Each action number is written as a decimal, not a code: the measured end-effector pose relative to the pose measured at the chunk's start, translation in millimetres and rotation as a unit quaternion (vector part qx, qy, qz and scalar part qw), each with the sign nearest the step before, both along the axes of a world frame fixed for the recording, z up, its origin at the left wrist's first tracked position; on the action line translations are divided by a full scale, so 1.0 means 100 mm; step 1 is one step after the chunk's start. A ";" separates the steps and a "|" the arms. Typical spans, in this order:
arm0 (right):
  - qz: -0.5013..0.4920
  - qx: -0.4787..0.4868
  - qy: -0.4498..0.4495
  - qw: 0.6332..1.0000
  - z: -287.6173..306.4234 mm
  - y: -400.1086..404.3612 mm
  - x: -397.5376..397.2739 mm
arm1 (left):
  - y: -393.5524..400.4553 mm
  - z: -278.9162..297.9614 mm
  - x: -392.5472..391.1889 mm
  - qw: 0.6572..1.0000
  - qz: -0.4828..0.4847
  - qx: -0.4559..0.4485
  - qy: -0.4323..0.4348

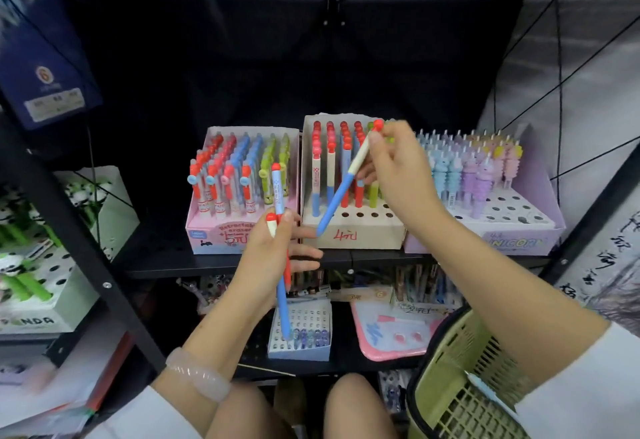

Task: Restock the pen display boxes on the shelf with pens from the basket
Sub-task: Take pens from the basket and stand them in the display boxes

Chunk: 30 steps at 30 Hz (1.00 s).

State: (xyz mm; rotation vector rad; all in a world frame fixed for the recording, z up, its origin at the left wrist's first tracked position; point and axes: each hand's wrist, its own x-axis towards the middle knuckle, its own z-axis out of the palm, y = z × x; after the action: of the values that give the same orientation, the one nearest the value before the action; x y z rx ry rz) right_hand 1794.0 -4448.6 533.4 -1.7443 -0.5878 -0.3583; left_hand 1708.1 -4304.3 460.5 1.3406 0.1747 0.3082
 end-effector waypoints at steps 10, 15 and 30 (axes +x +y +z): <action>-0.076 -0.147 -0.132 0.977 0.01 0.10 0.21 | 0.04 -0.06 0.04 0.998 0.032 0.053 0.021; -0.059 -0.183 -0.155 0.969 0.08 0.15 0.20 | 0.02 -0.06 0.06 0.998 0.028 0.057 0.026; -0.086 -0.306 -0.125 0.940 -0.29 0.21 0.16 | -0.02 -0.03 0.00 0.998 -0.009 0.070 -0.004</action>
State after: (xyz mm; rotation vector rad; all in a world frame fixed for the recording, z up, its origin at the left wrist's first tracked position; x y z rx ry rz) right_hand 1809.9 -4427.3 504.3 -2.3794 -0.7865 -0.5678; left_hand 1708.2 -4306.7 458.0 1.4777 0.1356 0.3152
